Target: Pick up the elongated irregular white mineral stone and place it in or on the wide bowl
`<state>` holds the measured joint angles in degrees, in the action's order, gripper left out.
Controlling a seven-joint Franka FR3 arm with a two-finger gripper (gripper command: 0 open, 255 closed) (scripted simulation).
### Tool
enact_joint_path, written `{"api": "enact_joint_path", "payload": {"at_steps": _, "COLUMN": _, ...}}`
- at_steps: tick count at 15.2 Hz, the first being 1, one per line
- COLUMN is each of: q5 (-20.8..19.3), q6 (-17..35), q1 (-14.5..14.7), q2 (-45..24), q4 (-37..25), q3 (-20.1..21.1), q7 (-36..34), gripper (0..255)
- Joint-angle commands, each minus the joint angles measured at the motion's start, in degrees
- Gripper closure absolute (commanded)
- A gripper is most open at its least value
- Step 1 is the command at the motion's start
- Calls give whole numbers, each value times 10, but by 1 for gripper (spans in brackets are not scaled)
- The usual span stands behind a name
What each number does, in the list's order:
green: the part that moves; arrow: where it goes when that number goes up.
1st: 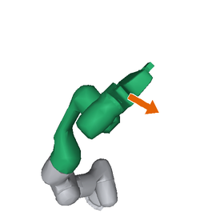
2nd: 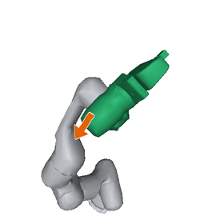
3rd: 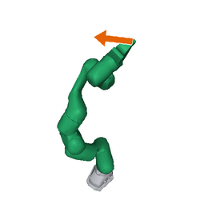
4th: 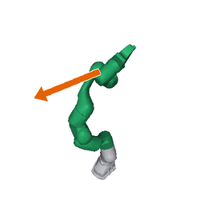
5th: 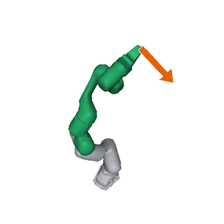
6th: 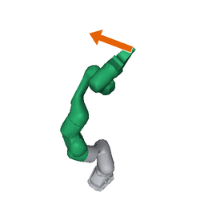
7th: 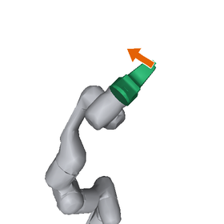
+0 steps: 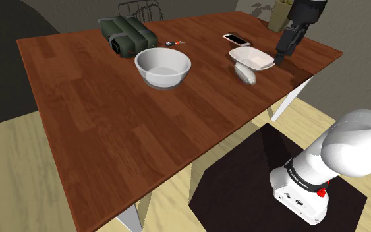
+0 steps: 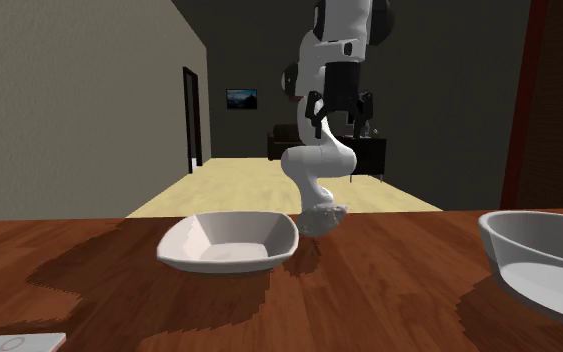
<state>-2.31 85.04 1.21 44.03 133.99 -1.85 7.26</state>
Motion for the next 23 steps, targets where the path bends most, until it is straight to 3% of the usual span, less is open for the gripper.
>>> {"api": "enact_joint_path", "payload": {"at_steps": 1, "q5": 0, "q6": 0, "q1": 0, "q2": 0, "q4": 0, "q3": 0, "q7": 0, "gripper": 0}}
{"api": "enact_joint_path", "payload": {"at_steps": 9, "q5": 34, "q6": 78, "q1": 16, "q2": -184, "q4": -68, "q3": -98, "q7": 134, "gripper": 0}}
{"api": "enact_joint_path", "payload": {"at_steps": 17, "q5": 124, "q6": 96, "q1": 28, "q2": -396, "q4": -194, "q3": -163, "q7": 281, "gripper": 0}}
{"api": "enact_joint_path", "payload": {"at_steps": 23, "q5": 126, "q6": 142, "q1": 30, "q2": -391, "q4": -144, "q3": -157, "q7": 282, "gripper": 0}}
